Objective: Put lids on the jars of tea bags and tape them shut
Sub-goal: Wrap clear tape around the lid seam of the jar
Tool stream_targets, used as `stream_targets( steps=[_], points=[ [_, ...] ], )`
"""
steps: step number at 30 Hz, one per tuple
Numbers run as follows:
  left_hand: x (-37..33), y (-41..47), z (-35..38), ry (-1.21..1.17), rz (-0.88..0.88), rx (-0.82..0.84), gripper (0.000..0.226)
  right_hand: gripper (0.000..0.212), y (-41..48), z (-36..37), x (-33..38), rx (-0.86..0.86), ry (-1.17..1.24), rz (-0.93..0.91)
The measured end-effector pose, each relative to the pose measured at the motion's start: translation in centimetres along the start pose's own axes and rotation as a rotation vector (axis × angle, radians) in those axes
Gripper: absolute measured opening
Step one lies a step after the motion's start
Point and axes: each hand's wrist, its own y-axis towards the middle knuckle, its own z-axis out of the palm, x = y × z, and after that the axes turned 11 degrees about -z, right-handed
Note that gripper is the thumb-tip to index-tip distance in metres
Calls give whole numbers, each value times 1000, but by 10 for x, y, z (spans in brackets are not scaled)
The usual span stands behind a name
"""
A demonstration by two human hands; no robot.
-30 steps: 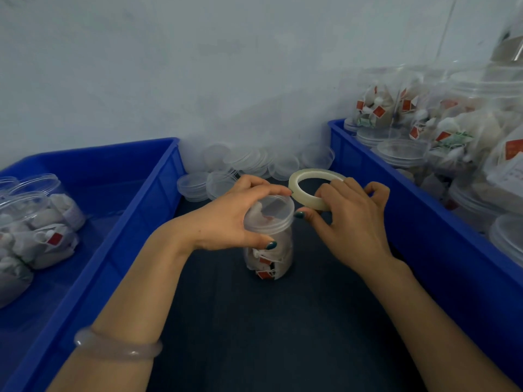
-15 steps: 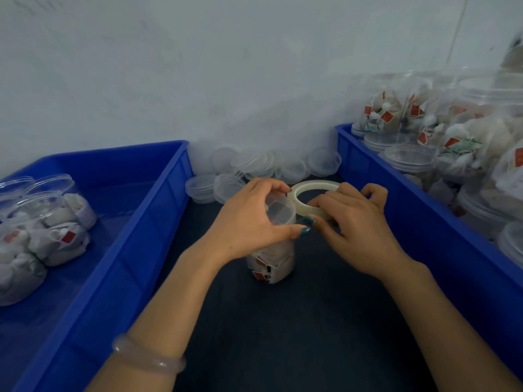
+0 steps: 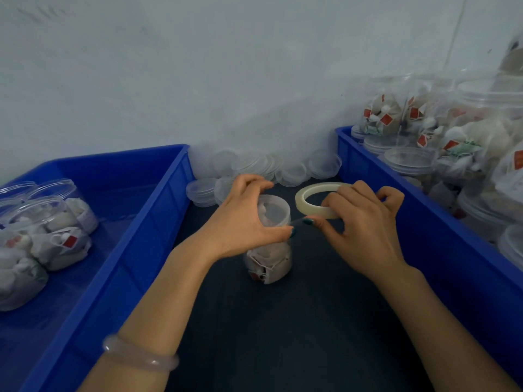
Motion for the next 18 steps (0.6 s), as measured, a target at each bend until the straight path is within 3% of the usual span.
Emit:
stream_targets(
  steps=[4, 7, 11, 18],
  points=[
    [-1, 4, -4, 151, -160, 31, 98, 35, -1, -2, -4, -11, 20, 20],
    [0, 1, -5, 185, -121, 43, 94, 31, -2, -2, -5, 39, 33, 19],
    [0, -4, -11, 52, -34, 110, 85, 28, -2, 2, 2, 61, 14, 25],
    [-1, -3, -20, -78, 30, 208, 100, 25, 1, 4, 12, 73, -39, 50]
  ],
)
